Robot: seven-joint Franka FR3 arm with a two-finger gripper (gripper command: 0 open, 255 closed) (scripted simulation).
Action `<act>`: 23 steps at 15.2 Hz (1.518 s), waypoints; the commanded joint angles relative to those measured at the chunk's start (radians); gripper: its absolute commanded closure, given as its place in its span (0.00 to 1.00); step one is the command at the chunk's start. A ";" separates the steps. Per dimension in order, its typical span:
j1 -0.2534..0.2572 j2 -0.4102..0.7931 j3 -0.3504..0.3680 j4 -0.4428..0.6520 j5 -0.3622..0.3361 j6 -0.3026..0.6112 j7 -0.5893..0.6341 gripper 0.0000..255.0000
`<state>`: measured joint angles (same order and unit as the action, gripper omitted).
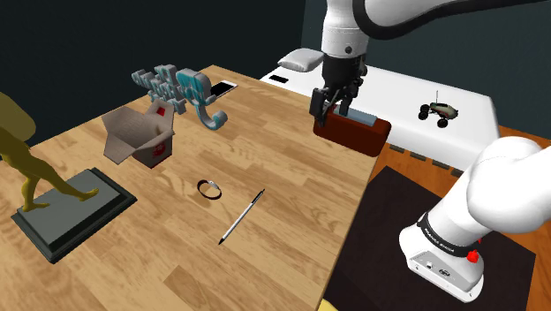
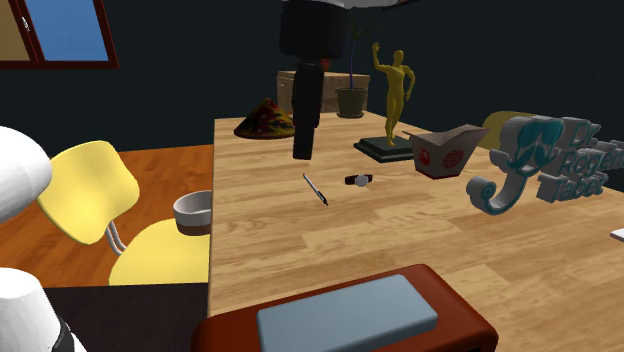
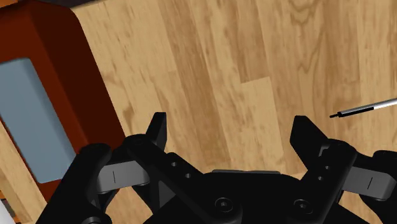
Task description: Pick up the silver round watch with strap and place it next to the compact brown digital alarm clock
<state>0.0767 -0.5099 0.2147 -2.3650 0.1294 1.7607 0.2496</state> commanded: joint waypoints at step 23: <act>0.168 0.805 0.229 0.525 -0.135 0.341 0.385 0.00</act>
<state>0.2313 0.2550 0.4428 -1.8731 0.0106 2.0933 0.6181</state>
